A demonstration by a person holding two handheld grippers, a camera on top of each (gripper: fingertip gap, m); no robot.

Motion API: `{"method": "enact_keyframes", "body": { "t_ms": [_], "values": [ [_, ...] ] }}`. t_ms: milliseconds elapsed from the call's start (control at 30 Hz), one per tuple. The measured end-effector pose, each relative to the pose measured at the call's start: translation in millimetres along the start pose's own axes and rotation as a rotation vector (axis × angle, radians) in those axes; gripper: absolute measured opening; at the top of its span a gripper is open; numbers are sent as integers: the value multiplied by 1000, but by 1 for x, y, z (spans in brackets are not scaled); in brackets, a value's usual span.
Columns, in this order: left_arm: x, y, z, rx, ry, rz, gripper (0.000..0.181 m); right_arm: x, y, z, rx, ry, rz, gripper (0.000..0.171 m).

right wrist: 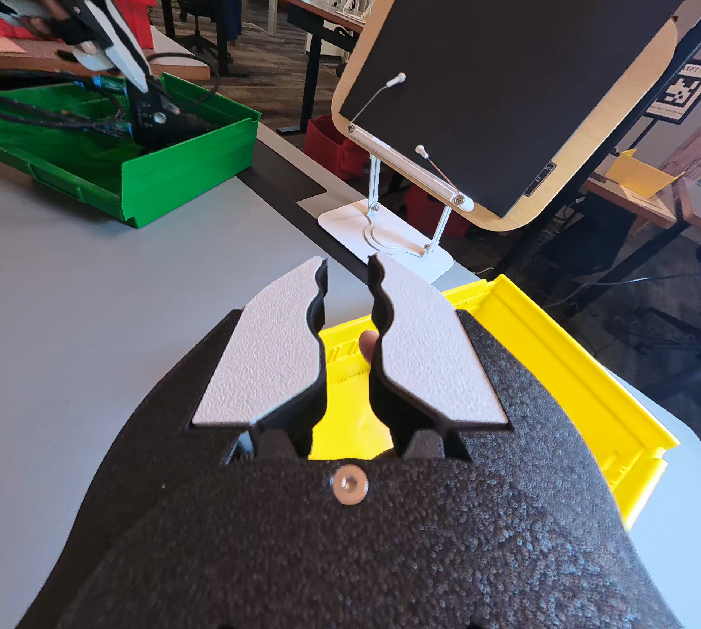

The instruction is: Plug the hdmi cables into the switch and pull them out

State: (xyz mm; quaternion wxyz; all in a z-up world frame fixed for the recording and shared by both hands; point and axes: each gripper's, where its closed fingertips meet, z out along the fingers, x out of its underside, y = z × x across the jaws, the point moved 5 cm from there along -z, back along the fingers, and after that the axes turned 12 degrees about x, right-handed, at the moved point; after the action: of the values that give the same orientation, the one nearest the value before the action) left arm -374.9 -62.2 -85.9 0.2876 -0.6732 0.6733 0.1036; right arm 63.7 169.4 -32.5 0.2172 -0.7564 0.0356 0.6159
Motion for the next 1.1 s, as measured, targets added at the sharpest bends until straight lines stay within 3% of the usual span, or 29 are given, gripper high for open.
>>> {"method": "enact_keyframes", "body": {
  "t_ms": [400, 767, 867, 967, 1100],
  "values": [
    [-28, -41, -58, -85, -104, 153, 23, 6, 11, 6, -30, 31, -33, 20],
    [7, -19, -7, -55, 75, 95, 22, 20, 22, 13, -65, 90, -88, 20],
    [2, 0, -8, -138, -1, 85, 14, 25, 20, 14, -63, 105, -89, 20],
    [-12, 18, -32, -320, -115, 98, 19, 29, 18, 16, -63, 115, -81, 20],
    [-25, 10, -53, -451, -183, 196, 19, 32, 18, 18, -65, 125, -78, 20]
  ]
}}
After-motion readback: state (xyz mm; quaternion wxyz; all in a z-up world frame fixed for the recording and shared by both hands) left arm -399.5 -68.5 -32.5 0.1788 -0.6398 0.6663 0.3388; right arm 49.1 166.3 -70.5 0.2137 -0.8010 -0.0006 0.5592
